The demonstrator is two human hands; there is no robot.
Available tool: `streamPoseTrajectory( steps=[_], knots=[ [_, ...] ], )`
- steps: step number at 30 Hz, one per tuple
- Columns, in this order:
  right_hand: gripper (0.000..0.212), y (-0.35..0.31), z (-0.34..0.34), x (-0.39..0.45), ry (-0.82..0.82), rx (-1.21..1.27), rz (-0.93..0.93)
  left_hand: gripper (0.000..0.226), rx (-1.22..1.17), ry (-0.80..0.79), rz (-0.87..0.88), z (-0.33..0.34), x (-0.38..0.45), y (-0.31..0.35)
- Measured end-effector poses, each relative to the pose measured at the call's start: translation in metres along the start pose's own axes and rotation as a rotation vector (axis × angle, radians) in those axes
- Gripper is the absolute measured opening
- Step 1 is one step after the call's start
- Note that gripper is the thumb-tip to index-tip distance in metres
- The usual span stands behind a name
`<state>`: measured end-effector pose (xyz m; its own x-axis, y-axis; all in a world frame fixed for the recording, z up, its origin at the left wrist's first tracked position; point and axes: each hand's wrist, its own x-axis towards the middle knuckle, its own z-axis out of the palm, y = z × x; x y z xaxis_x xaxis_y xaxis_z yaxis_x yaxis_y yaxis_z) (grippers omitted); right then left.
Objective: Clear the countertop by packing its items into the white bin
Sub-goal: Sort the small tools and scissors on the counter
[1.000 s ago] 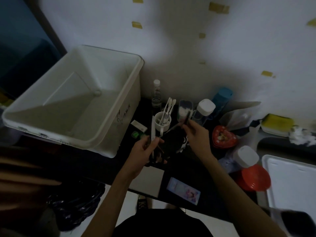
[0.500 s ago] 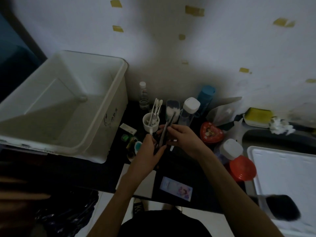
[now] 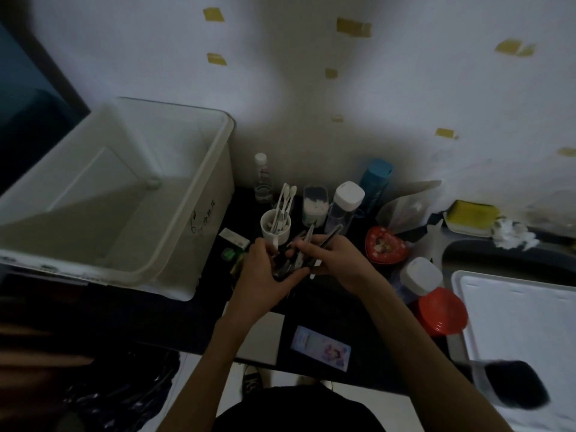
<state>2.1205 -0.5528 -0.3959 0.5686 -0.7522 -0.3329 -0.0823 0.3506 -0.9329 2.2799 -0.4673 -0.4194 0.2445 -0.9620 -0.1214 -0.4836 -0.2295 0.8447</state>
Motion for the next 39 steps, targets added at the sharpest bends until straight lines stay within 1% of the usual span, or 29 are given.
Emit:
streamPoseTrajectory(
  steps=[2, 3, 4, 5, 8, 11, 14, 15, 17, 19, 23, 26, 27, 28, 29, 30, 31, 32, 33, 34, 36, 37, 39],
  knots=[
    [0.023, -0.007, -0.002, -0.001, -0.035, -0.077, 0.007, 0.064, -0.293, -0.292, -0.14, 0.0, 0.001, 0.002],
    [0.023, -0.01, -0.002, -0.001, -0.054, -0.11, 0.002, 0.064, -0.432, -0.425, -0.201, 0.003, -0.001, 0.003],
    [0.022, -0.013, -0.002, -0.001, -0.068, -0.14, -0.002, 0.056, -0.554, -0.513, -0.228, 0.006, -0.004, 0.003],
    [0.02, -0.015, -0.001, -0.002, -0.073, -0.158, 0.0, 0.048, -0.656, -0.555, -0.239, 0.008, -0.008, 0.005],
    [0.014, -0.014, 0.001, -0.003, -0.052, -0.2, 0.005, 0.042, -0.76, -0.563, -0.279, 0.013, -0.014, 0.007],
    [0.016, -0.009, 0.004, -0.001, -0.04, -0.245, 0.017, 0.036, -0.761, -0.566, -0.292, 0.016, -0.013, 0.004],
    [0.009, -0.005, 0.007, 0.004, -0.005, -0.279, 0.016, 0.035, -0.715, -0.562, -0.313, 0.02, -0.012, 0.005],
    [0.008, -0.005, 0.008, 0.004, 0.001, -0.295, 0.024, 0.035, -0.736, -0.571, -0.345, 0.021, -0.012, 0.006],
    [0.014, -0.006, 0.008, 0.006, -0.02, -0.32, 0.042, 0.031, -0.859, -0.603, -0.435, 0.024, -0.013, 0.006],
    [0.018, -0.006, 0.009, 0.008, -0.068, -0.313, 0.053, 0.028, -0.965, -0.614, -0.48, 0.027, -0.015, 0.006],
    [0.021, -0.004, 0.011, 0.013, -0.15, -0.295, 0.047, 0.035, -1.162, -0.643, -0.41, 0.035, -0.015, 0.007],
    [0.03, -0.003, 0.002, 0.025, -0.167, -0.227, 0.115, 0.025, -1.157, -0.569, -0.403, 0.035, -0.014, 0.004],
    [0.032, 0.003, -0.004, 0.032, -0.133, -0.223, 0.131, 0.022, -1.171, -0.535, -0.41, 0.034, -0.013, 0.002],
    [0.033, 0.013, -0.012, 0.041, -0.056, -0.264, 0.133, 0.021, -1.192, -0.49, -0.438, 0.033, -0.012, -0.002],
    [0.031, 0.027, -0.023, 0.051, 0.052, -0.381, 0.123, 0.022, -1.215, -0.442, -0.482, 0.032, -0.01, -0.006],
    [0.027, 0.044, -0.036, 0.063, 0.145, -0.588, 0.095, 0.021, -1.238, -0.397, -0.526, 0.03, -0.01, -0.009],
    [0.024, 0.061, -0.048, 0.072, 0.18, -0.836, 0.079, 0.021, -1.262, -0.366, -0.557, 0.027, -0.01, -0.012],
    [0.025, 0.076, -0.057, 0.08, 0.156, -1.057, 0.097, 0.021, -1.286, -0.348, -0.577, 0.024, -0.011, -0.015],
    [0.032, 0.089, -0.064, 0.086, 0.101, -1.223, 0.133, 0.022, -1.304, -0.342, -0.587, 0.02, -0.012, -0.018],
    [0.041, 0.101, -0.069, 0.091, 0.045, -1.32, 0.161, 0.023, -1.315, -0.341, -0.594, 0.017, -0.013, -0.021],
    [0.055, 0.116, -0.073, 0.097, -0.033, -1.409, 0.155, 0.023, -1.318, -0.345, -0.602, 0.013, -0.016, -0.024],
    [0.056, 0.121, -0.074, 0.099, -0.037, -1.438, 0.12, 0.023, -1.313, -0.342, -0.605, 0.012, -0.017, -0.024],
    [0.05, 0.13, -0.076, 0.102, -0.006, -1.505, 0.044, 0.025, -1.298, -0.337, -0.609, 0.01, -0.019, -0.025]
  ],
)
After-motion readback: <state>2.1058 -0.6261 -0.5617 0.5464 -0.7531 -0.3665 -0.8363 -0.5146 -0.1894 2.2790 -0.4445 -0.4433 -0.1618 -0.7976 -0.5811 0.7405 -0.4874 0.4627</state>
